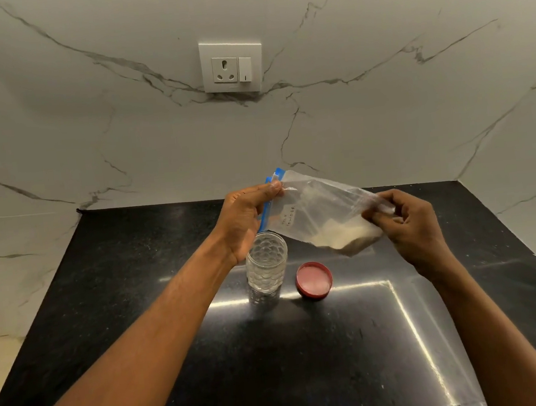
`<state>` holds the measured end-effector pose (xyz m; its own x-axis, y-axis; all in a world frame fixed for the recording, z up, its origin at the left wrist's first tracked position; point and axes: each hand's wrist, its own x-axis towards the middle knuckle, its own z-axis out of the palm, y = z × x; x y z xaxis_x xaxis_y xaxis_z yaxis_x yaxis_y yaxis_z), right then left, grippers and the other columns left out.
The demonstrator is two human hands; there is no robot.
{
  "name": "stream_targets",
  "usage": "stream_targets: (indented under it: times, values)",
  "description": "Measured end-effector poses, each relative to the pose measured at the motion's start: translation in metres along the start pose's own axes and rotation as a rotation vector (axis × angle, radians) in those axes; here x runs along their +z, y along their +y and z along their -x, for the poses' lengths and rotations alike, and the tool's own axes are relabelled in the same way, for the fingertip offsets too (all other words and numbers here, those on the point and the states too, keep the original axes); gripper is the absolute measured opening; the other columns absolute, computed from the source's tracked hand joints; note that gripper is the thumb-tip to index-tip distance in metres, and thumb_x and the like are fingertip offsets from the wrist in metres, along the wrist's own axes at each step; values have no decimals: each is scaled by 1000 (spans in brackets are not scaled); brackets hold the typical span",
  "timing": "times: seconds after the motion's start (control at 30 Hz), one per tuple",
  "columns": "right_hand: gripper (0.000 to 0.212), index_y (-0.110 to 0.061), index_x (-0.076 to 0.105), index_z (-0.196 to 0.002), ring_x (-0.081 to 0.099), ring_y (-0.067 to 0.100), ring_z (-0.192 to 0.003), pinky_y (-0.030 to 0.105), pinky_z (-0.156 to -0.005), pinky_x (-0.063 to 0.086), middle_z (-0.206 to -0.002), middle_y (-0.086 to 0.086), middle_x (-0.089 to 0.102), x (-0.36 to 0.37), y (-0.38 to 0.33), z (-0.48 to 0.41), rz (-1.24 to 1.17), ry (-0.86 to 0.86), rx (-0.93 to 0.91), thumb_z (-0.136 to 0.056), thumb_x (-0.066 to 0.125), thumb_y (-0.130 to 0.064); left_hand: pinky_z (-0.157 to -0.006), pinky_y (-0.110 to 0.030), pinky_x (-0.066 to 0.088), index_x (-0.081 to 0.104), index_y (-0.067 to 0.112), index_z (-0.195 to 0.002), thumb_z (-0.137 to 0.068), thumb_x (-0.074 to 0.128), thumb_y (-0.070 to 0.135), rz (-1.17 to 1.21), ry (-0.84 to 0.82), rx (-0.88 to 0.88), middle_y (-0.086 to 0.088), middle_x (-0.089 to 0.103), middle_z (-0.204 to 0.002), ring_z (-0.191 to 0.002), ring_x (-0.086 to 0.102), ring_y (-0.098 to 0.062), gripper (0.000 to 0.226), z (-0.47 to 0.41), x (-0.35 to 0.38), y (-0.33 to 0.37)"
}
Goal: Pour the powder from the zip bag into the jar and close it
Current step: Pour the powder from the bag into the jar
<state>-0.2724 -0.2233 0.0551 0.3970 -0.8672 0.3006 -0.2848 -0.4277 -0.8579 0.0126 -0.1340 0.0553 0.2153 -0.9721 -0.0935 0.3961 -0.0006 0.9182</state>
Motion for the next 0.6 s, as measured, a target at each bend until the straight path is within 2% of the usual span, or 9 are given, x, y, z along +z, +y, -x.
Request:
stream_targets:
  times: [0.1,0.17,0.23,0.37,0.5,0.6]
  values:
    - [3,-24,75,-96,70,9,-79,20,-67,58,-88,-6,76,-2,-2,-3,-113,97,-24,-97,72,-24,-83,-34,65,80,1,-115,-104,66,26,17,8,7,-12,82,-116,-101,80,-21,30,2,-5,0]
    - [5,-27,74,-94,66,11,-77,21,-66,56,-84,-6,74,0,-2,-5,-152,135,-35,-98,71,-27,-83,-34,66,80,0,-115,-104,66,25,-26,12,21,-14,82,-117,-104,81,-24,30,4,-8,0]
    - [8,-31,73,-91,62,6,-72,18,-62,53,-80,-11,71,4,-3,-8,-161,155,-55,-98,70,-29,-80,-32,67,82,3,-109,-104,68,24,-91,19,45,-13,83,-112,-103,81,-26,27,7,-12,0]
    - [12,-38,70,-90,59,0,-67,12,-58,49,-78,-18,68,10,-6,-11,-79,154,-116,-100,65,-35,-74,-27,66,82,7,-104,-104,67,23,-205,29,91,-5,85,-105,-98,82,-21,22,10,-22,0]
    - [11,-34,67,-95,59,-5,-66,6,-57,43,-77,-24,66,15,-10,-13,58,155,-194,-105,61,-35,-72,-23,65,81,7,-104,-105,65,20,-275,40,114,0,85,-101,-96,82,-17,20,13,-29,-5]
    - [9,-31,69,-100,59,-4,-67,8,-60,42,-79,-24,67,16,-14,-17,121,149,-245,-105,61,-33,-71,-24,65,80,8,-104,-105,66,19,-290,59,114,0,85,-101,-96,82,-17,19,14,-35,-9]
